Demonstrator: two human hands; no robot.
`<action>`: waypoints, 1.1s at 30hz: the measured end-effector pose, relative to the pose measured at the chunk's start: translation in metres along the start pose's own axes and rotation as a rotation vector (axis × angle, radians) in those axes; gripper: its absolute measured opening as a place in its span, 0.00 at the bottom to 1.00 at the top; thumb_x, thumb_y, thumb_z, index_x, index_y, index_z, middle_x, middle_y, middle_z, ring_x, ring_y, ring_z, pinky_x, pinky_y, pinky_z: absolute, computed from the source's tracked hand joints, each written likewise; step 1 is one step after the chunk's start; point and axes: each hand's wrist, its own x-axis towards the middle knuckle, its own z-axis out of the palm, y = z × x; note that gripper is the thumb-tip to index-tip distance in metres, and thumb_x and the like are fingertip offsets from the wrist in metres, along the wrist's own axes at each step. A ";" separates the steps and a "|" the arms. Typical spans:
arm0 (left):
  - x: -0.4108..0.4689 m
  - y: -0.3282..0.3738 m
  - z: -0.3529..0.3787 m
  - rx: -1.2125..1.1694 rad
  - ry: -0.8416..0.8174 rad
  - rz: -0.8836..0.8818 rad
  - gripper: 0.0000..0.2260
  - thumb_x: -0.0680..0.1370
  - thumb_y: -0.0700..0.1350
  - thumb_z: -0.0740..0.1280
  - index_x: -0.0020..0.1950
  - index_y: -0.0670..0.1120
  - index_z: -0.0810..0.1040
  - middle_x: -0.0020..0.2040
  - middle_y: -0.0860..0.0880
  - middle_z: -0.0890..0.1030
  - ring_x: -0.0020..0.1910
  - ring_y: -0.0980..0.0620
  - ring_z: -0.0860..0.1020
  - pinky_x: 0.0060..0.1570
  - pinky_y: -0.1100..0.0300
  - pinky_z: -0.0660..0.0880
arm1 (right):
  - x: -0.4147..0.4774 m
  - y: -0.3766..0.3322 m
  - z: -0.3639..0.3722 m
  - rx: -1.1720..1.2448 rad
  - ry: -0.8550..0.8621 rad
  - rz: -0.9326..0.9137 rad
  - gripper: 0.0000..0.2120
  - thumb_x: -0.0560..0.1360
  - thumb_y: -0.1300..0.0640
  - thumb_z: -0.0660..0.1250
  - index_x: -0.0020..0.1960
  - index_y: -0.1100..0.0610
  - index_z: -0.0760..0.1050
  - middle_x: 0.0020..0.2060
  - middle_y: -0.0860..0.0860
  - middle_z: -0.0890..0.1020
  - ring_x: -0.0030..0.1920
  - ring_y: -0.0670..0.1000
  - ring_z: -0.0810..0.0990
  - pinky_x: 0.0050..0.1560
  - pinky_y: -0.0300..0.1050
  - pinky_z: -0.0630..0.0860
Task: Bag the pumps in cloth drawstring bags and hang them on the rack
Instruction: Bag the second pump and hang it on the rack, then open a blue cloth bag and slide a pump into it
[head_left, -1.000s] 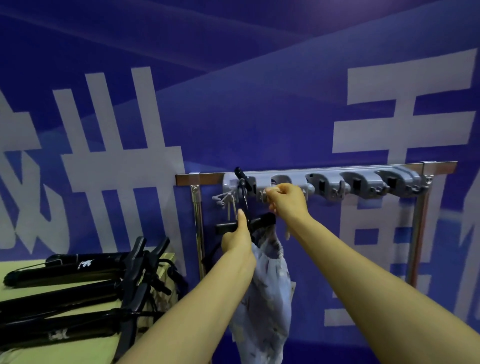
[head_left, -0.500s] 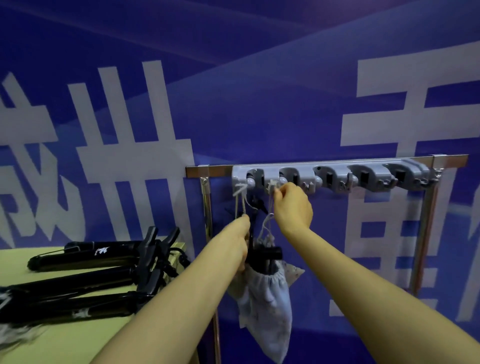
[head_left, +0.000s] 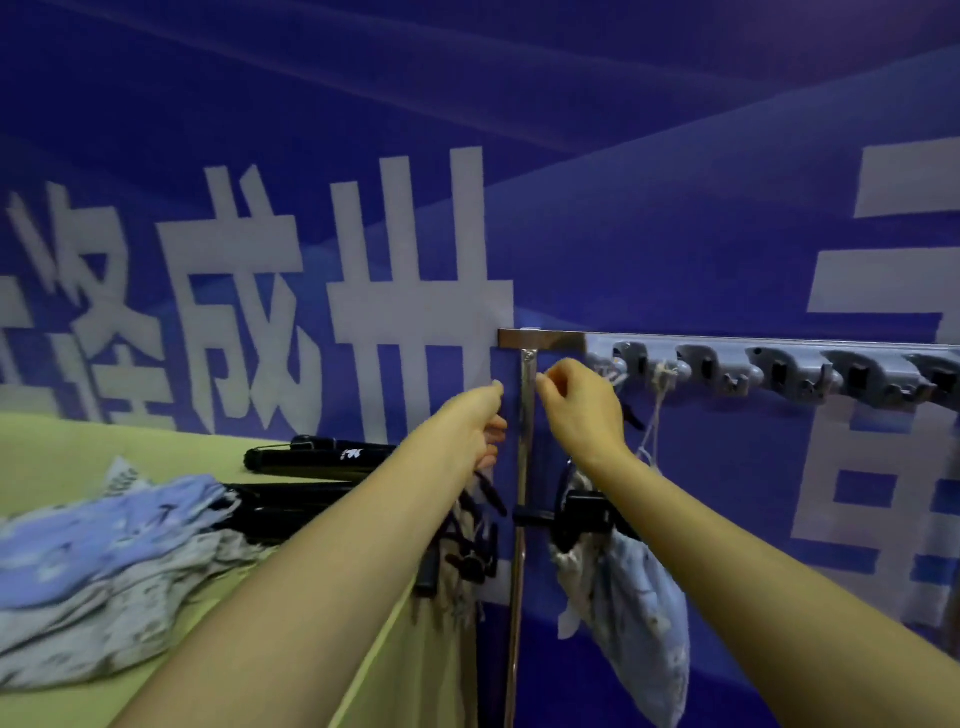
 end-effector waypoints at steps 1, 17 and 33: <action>-0.004 -0.004 -0.017 -0.003 0.027 0.008 0.24 0.80 0.58 0.54 0.48 0.38 0.75 0.46 0.44 0.74 0.49 0.45 0.74 0.51 0.54 0.71 | -0.005 -0.013 0.009 0.022 -0.083 -0.016 0.10 0.78 0.52 0.61 0.43 0.57 0.73 0.42 0.55 0.81 0.44 0.58 0.79 0.41 0.47 0.71; -0.068 -0.134 -0.252 0.420 0.464 0.113 0.21 0.80 0.55 0.58 0.54 0.37 0.78 0.49 0.37 0.79 0.45 0.43 0.76 0.46 0.52 0.72 | -0.138 -0.131 0.149 -0.119 -0.888 -0.157 0.11 0.73 0.52 0.70 0.51 0.59 0.79 0.47 0.55 0.83 0.48 0.54 0.82 0.51 0.50 0.79; -0.058 -0.180 -0.294 0.575 0.653 0.082 0.22 0.80 0.52 0.60 0.28 0.44 0.63 0.31 0.50 0.70 0.31 0.46 0.72 0.36 0.59 0.66 | -0.171 -0.130 0.185 -0.403 -0.883 0.008 0.14 0.77 0.53 0.62 0.57 0.60 0.75 0.44 0.53 0.74 0.46 0.53 0.74 0.44 0.44 0.71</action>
